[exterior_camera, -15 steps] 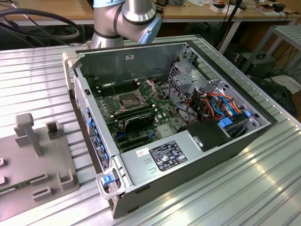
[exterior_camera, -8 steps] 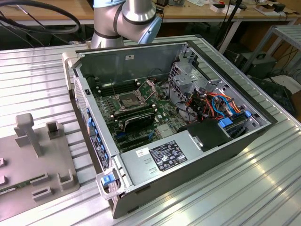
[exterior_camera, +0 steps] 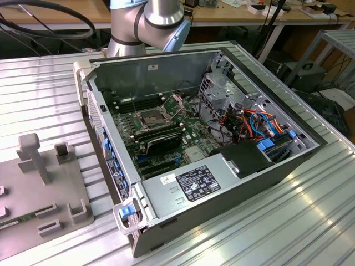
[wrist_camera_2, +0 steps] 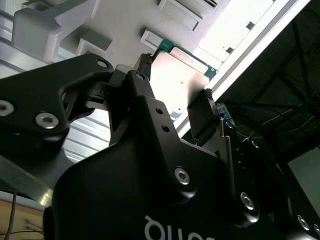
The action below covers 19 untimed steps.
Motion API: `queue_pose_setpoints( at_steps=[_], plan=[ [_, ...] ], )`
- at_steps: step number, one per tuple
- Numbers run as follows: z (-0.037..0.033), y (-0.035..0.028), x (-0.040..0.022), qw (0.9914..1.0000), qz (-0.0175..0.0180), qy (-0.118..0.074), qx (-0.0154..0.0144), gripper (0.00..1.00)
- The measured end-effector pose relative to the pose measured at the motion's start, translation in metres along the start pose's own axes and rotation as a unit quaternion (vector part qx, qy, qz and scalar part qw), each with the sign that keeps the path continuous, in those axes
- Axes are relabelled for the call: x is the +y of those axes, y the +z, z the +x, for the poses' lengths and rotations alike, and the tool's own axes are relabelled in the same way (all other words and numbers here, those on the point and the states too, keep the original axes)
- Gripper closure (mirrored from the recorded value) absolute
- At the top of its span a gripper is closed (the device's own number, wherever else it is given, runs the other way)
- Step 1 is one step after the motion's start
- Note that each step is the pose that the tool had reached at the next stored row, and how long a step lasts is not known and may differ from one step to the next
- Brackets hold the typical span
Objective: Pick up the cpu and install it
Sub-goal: 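Pick up the cpu and move it towards the insertion slot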
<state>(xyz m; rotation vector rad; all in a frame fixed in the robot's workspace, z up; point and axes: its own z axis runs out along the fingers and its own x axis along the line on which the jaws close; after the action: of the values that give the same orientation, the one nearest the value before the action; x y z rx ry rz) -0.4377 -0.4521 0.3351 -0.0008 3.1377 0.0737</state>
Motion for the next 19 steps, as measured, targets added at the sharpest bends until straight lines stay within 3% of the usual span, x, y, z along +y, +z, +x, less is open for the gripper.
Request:
queue_pose_setpoints(
  at_steps=[10, 19],
  plan=[
    [0.0000, -0.0112, 0.0005, 1.00000, 0.0000, 0.000, -0.0001, 0.45],
    [0.0000, -0.0129, 0.0006, 1.00000, 0.0000, 0.000, 0.0000, 0.45]
  ],
)
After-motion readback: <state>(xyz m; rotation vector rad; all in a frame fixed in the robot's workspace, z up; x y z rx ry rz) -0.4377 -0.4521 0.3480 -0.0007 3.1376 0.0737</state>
